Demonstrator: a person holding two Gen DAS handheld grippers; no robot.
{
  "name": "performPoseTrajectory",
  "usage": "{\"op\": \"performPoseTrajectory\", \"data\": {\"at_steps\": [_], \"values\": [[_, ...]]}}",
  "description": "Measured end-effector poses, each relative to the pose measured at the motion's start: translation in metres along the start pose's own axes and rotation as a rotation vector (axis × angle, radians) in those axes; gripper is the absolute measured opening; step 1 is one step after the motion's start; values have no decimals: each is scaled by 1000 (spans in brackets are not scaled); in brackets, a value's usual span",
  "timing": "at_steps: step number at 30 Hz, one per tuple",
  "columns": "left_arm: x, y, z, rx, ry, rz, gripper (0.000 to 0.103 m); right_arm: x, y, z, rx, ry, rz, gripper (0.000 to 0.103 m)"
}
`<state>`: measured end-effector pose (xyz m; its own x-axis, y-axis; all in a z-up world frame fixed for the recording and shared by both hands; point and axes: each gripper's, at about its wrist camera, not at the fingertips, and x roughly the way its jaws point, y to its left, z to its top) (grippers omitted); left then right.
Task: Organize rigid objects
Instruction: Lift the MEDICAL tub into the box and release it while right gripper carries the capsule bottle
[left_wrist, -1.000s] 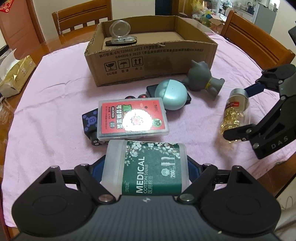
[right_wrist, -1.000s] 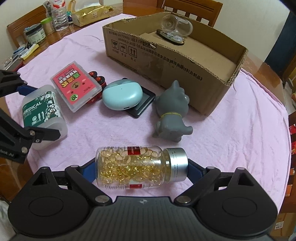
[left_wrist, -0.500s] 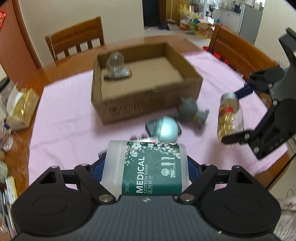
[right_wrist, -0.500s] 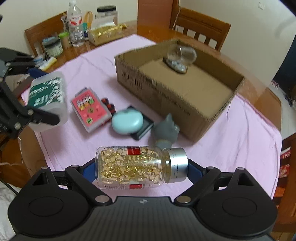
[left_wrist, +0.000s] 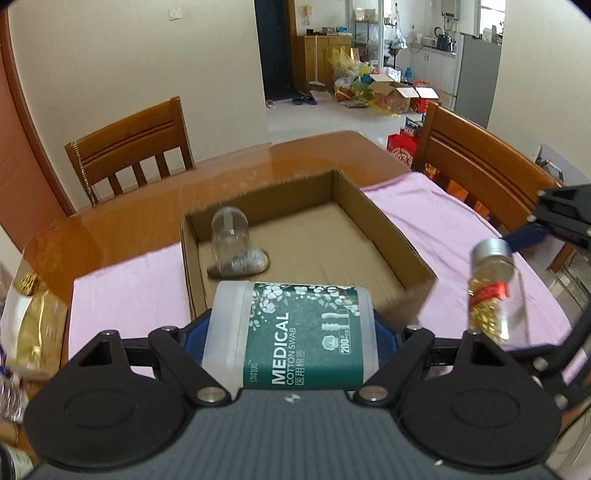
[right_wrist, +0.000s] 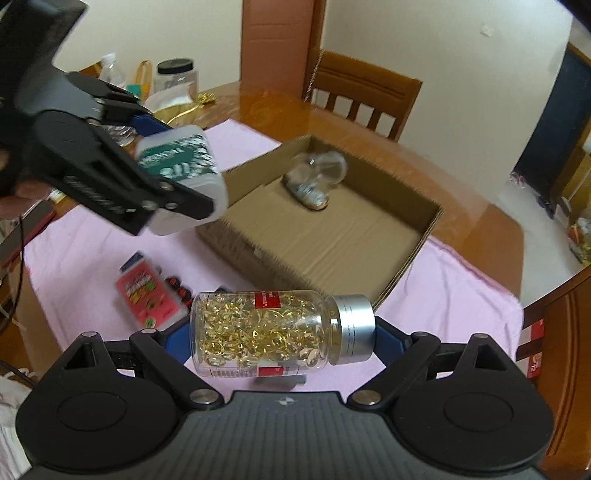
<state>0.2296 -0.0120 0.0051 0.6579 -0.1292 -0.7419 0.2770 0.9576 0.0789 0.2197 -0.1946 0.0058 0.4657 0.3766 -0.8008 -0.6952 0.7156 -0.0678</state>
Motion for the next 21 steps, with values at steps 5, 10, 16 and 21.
{"op": "performPoseTrajectory", "data": {"at_steps": [5, 10, 16, 21], "values": [[30, 14, 18, -3, -13, -8, 83, 3, -6, 17, 15, -13, -34, 96], [62, 24, 25, -9, 5, 1, 83, 4, -7, 26, 31, -7, -64, 96], [80, 35, 24, -42, -36, 25, 98, 9, -6, 32, 50, 10, -90, 96], [77, 41, 13, -68, -25, 27, 99, 20, -7, 41, 58, 20, -88, 96]]}}
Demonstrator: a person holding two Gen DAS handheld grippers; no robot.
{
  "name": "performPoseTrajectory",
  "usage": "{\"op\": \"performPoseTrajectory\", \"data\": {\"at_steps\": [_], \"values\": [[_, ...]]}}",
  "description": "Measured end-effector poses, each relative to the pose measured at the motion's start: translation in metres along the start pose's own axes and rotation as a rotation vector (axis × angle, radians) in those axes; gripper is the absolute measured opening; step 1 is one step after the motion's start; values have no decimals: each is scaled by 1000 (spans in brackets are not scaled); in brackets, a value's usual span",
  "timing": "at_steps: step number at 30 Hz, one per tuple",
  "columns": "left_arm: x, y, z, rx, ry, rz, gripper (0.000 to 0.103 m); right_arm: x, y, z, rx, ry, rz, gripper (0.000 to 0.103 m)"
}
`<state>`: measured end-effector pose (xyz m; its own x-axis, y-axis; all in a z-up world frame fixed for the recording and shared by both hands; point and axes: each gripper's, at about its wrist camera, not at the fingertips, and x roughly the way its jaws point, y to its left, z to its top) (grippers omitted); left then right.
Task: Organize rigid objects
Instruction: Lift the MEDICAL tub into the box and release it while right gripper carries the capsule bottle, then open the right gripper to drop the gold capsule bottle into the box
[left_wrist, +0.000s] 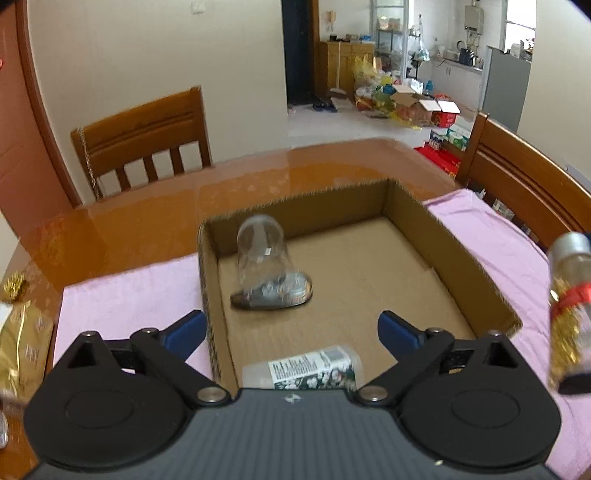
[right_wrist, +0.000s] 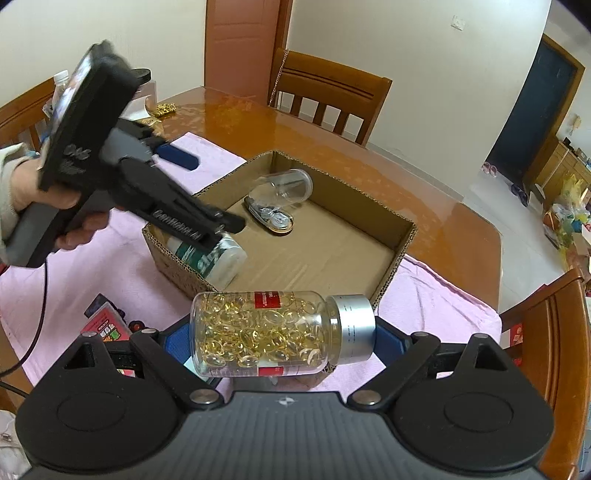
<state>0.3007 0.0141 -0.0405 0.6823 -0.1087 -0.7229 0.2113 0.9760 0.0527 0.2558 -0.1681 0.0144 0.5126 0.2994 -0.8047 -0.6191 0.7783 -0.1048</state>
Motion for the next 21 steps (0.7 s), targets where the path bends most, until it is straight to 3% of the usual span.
{"op": "performPoseTrajectory", "data": {"at_steps": [8, 16, 21], "values": [[-28, 15, -31, -68, 65, 46, 100, 22, -8, 14, 34, 10, 31, 96], [-60, 29, -59, -173, 41, 92, 100, 52, -21, 37, 118, 21, 34, 96], [-66, 34, -67, -187, 27, 160, 100, 69, -25, 54, 132, 29, 23, 96]]}}
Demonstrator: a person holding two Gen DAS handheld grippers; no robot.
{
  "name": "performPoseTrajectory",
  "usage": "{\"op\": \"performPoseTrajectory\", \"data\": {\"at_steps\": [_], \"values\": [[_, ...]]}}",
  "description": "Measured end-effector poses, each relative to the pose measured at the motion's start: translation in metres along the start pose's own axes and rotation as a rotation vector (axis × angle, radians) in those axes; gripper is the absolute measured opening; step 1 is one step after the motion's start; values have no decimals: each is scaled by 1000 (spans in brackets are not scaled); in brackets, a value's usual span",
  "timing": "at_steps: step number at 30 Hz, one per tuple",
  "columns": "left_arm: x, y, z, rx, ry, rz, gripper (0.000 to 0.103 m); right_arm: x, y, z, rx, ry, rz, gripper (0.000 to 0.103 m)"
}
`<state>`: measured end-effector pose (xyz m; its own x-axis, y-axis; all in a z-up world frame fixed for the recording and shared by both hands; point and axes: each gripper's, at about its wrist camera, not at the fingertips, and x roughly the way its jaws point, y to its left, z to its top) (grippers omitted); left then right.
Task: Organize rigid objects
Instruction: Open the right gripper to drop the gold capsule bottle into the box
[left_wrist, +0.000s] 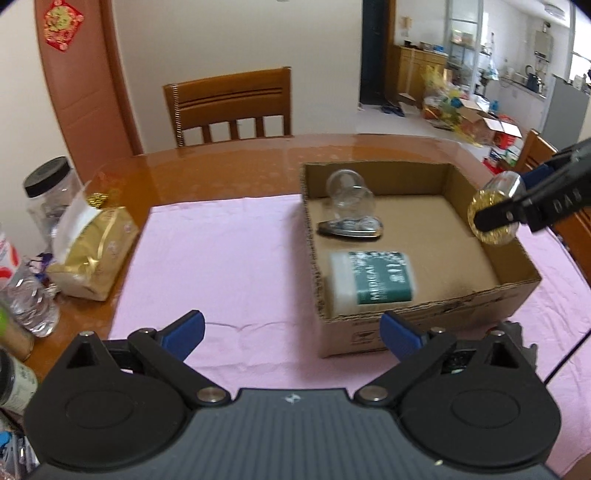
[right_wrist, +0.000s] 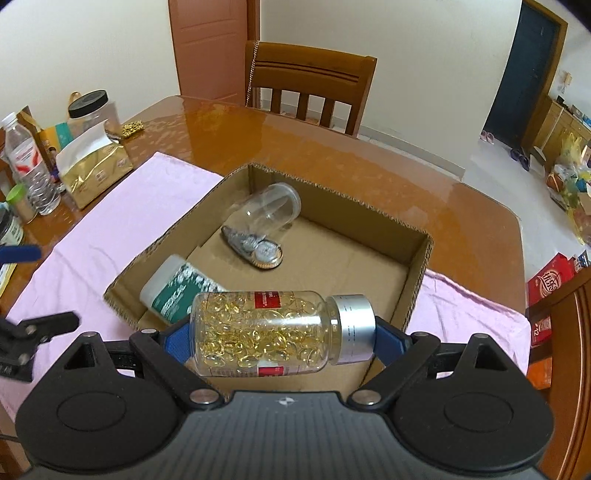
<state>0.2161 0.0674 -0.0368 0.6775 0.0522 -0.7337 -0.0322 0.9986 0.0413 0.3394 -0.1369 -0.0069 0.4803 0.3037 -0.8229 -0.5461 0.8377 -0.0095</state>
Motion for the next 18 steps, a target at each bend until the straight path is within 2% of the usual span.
{"op": "performPoseTrajectory", "data": {"at_steps": [12, 13, 18], "values": [[-7, 20, -13, -53, -5, 47, 100, 47, -12, 45, 20, -14, -90, 99], [-6, 21, -13, -56, 0, 45, 100, 48, -13, 47, 21, -22, -98, 103], [-6, 22, -16, -58, 9, 32, 100, 43, -18, 47, 38, -43, -93, 103]]}}
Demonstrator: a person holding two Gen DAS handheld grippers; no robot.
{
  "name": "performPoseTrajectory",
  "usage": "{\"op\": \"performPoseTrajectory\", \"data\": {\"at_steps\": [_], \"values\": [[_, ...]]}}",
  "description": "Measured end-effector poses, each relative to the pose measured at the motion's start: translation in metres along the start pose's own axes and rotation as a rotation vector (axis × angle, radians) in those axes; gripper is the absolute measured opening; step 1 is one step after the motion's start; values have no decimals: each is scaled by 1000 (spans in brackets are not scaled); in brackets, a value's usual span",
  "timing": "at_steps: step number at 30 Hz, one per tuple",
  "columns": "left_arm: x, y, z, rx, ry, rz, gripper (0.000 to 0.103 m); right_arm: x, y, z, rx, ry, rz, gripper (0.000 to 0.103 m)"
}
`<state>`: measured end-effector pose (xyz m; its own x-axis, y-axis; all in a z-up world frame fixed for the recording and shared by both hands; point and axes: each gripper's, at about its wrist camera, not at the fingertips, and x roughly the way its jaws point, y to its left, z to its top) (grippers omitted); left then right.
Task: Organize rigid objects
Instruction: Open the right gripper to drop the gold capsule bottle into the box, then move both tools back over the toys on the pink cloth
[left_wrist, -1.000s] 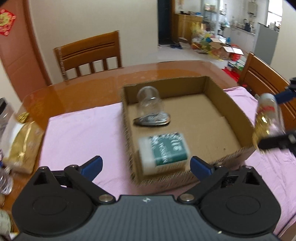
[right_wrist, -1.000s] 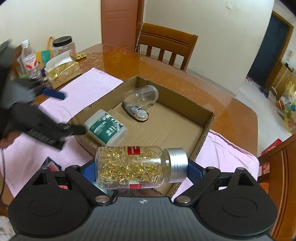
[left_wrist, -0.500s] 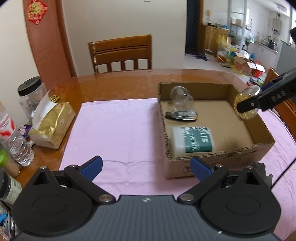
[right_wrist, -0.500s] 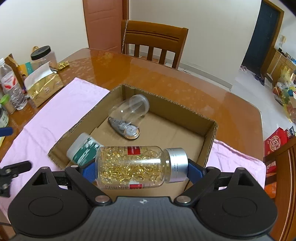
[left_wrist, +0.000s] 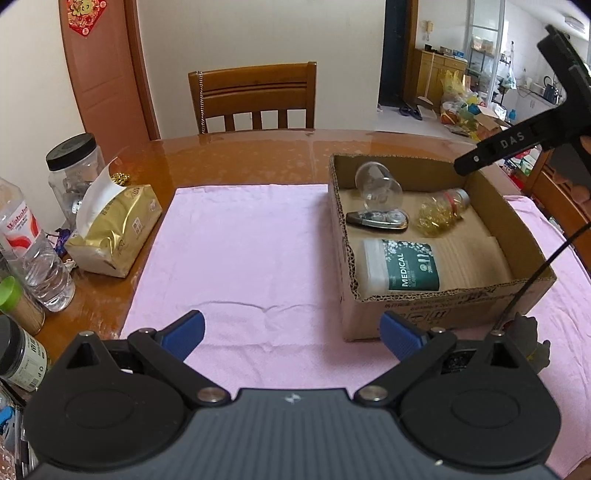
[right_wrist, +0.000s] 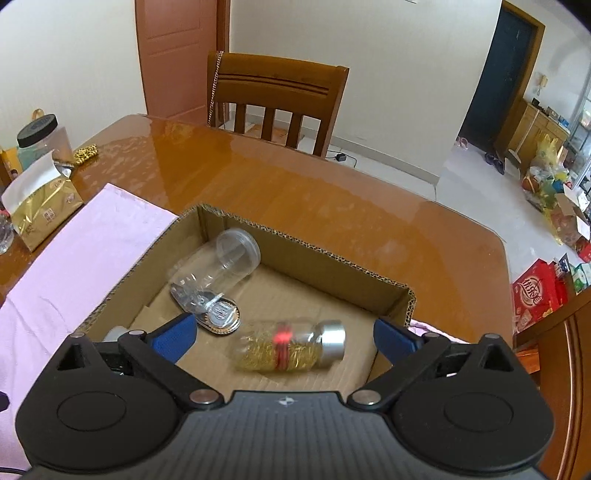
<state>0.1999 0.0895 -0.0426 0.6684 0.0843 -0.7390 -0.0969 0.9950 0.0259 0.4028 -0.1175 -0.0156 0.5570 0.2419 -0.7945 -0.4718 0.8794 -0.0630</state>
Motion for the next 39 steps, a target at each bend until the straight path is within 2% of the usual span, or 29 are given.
{"op": "performPoseTrajectory", "data": {"at_steps": [12, 19, 22, 25, 29, 34, 39], "values": [[3, -7, -6, -5, 19, 3, 100, -34, 7, -43, 21, 3, -26, 103], [1, -13, -15, -2, 25, 1, 100, -61, 19, -94, 44, -20, -110, 103], [2, -19, -21, 17, 39, -8, 100, -68, 27, -121, 67, -22, -118, 103], [5, -27, -27, 41, 60, -27, 100, -68, 32, -145, 93, 8, -113, 103], [15, -37, -33, 73, 86, -14, 100, -64, 35, -167, 134, 61, -88, 103], [36, -42, -38, 77, 150, -2, 100, -66, 34, -178, 166, 67, -88, 103], [29, -46, -51, 89, 180, -30, 100, -73, 27, -185, 190, 56, -84, 103]]}}
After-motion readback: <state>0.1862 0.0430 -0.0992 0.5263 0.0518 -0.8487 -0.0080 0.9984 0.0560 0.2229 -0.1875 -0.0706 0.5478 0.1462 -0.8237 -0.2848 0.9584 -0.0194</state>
